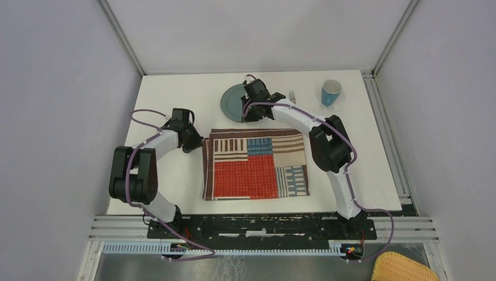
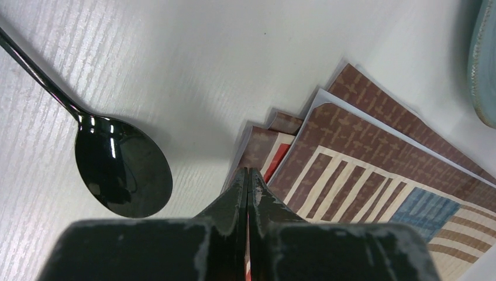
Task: Set the dinner table for one person
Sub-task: Adjust the napkin at the center of the board.
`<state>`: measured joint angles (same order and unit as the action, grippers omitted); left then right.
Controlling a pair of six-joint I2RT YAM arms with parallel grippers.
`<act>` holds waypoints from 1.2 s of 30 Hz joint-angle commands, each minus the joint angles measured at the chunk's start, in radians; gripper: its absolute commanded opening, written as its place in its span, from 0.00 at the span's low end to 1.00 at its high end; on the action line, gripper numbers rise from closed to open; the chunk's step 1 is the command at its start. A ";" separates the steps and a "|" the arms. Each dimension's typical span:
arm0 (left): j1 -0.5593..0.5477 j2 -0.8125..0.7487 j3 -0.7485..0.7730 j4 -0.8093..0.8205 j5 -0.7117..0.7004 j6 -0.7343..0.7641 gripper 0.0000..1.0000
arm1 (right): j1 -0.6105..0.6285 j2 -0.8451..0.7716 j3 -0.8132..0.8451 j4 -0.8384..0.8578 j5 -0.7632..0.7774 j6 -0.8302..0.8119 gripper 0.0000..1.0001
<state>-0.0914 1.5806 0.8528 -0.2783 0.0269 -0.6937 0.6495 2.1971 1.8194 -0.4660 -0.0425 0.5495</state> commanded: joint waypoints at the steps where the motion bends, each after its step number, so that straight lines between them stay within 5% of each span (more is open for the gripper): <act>1: 0.001 0.026 0.028 0.048 -0.013 0.005 0.02 | 0.020 0.043 0.097 -0.013 0.009 -0.033 0.17; 8: 0.001 0.051 0.030 0.049 -0.013 -0.001 0.02 | 0.039 0.120 0.190 -0.037 -0.010 -0.052 0.08; 36: 0.000 0.070 0.042 0.017 -0.024 0.003 0.02 | 0.077 0.299 0.357 -0.049 -0.056 -0.054 0.06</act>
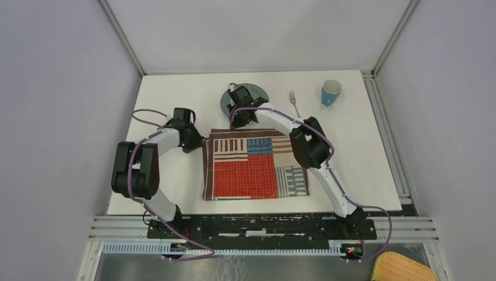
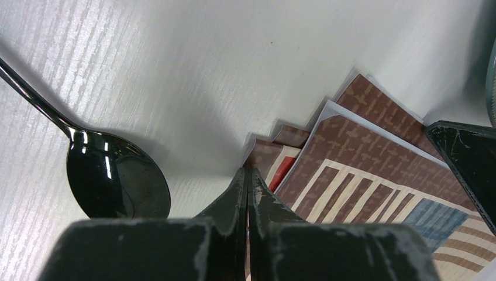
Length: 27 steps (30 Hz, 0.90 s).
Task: Set the dinner table for one person
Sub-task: Adjust the napkin at the center of the board.
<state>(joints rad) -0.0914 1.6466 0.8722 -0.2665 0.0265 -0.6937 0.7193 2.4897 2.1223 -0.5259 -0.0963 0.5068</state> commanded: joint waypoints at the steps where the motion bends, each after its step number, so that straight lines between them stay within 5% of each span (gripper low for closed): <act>1: 0.000 0.003 0.021 0.005 -0.023 0.003 0.02 | 0.006 0.005 0.059 0.011 -0.001 -0.014 0.06; 27: 0.000 0.024 0.030 -0.007 -0.006 0.002 0.02 | 0.024 0.025 0.039 0.006 -0.043 -0.002 0.02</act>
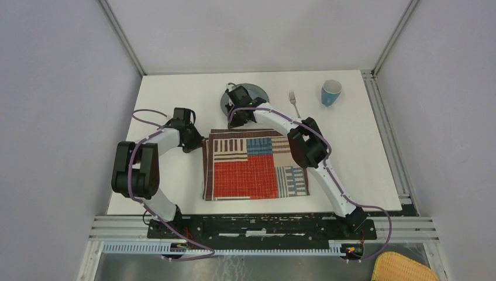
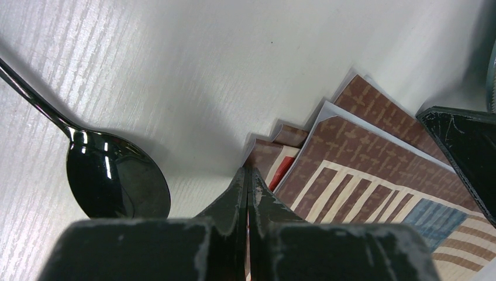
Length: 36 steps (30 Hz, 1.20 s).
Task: Set the dinner table for one person
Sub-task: Adjust the napkin at the center of the board.
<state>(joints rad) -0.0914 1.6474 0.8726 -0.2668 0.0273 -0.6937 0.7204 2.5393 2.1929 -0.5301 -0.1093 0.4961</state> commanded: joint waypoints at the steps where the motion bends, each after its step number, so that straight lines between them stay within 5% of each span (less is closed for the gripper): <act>1: 0.001 0.028 0.029 -0.006 -0.005 0.001 0.02 | 0.028 -0.031 -0.042 0.011 -0.039 0.010 0.02; 26: -0.003 0.031 0.063 -0.027 -0.024 0.005 0.02 | 0.121 -0.141 -0.288 0.083 -0.065 0.041 0.01; 36: -0.033 -0.172 0.207 -0.144 -0.268 0.109 0.02 | 0.122 -0.115 -0.261 0.075 -0.046 0.036 0.01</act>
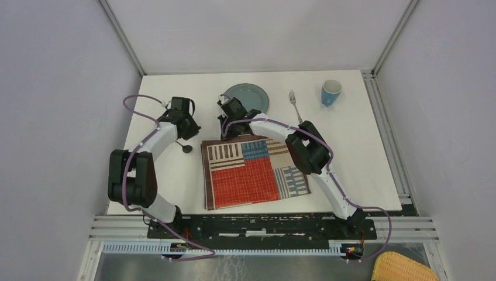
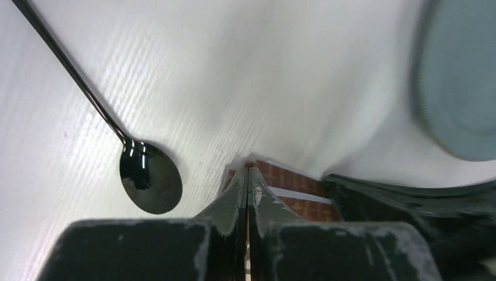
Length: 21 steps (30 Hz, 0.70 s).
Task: Set the dinner table for one person
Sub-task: Adjust the napkin at the center of the board.
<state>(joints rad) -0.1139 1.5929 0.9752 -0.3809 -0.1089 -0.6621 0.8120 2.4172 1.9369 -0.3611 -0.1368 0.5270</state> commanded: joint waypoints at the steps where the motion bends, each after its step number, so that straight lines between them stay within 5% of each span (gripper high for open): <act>1: -0.010 -0.129 0.116 -0.031 -0.127 0.087 0.02 | 0.030 0.008 -0.002 -0.096 -0.016 0.005 0.01; 6: -0.020 -0.133 0.157 -0.062 -0.056 0.085 0.02 | 0.030 0.015 0.012 -0.111 0.009 0.007 0.03; 11: -0.034 -0.128 0.125 -0.056 -0.059 0.084 0.02 | 0.028 -0.057 -0.021 -0.099 0.091 -0.028 0.24; 21: -0.041 -0.101 0.072 -0.056 -0.024 0.077 0.02 | 0.025 -0.201 -0.037 -0.101 0.246 -0.062 0.29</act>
<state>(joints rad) -0.1486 1.4807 1.0470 -0.4397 -0.1467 -0.6266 0.8360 2.3264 1.9003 -0.4519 0.0113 0.4889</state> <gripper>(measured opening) 0.026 0.289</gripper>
